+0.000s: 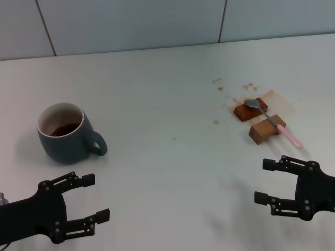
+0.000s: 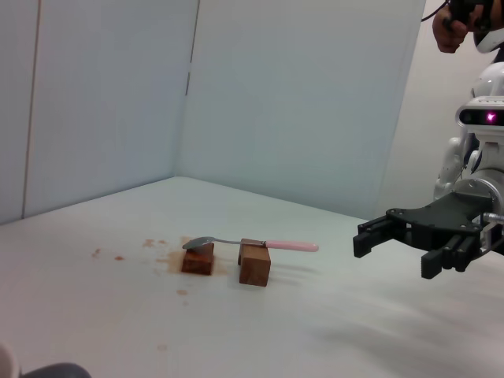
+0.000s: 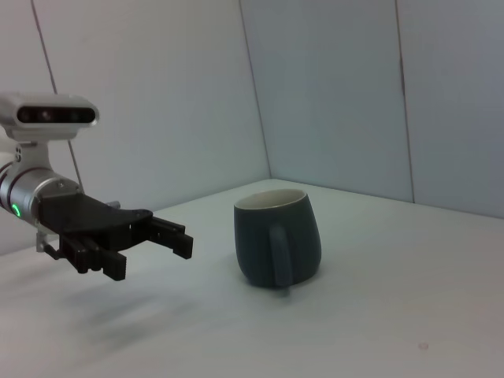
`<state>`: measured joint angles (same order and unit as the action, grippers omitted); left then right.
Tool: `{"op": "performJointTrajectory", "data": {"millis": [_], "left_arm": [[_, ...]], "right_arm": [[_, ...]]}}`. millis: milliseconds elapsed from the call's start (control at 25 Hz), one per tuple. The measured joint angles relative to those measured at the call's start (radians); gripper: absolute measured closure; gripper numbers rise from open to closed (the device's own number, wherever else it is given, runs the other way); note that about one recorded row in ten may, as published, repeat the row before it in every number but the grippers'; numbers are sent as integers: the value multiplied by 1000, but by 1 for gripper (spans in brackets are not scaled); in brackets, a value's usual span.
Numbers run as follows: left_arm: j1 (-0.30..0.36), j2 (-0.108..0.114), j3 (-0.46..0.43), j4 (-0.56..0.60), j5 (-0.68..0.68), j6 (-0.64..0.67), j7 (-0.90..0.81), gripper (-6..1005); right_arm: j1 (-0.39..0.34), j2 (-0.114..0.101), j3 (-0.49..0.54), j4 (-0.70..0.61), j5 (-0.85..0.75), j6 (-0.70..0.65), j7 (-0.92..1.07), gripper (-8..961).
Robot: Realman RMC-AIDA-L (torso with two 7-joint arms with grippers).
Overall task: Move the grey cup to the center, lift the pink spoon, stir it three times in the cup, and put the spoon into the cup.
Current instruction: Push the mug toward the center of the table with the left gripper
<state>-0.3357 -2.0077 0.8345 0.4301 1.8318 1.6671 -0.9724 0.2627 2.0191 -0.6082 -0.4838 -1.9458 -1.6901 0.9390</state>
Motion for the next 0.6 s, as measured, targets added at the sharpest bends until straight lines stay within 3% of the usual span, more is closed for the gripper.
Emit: {"op": "performJointTrajectory", "data": {"millis": [600], "left_arm": [[-6,1,-15,7,-6,4,-11,213]], "right_arm": [[25,16,-2,7,-15,14,-9,151]]}}
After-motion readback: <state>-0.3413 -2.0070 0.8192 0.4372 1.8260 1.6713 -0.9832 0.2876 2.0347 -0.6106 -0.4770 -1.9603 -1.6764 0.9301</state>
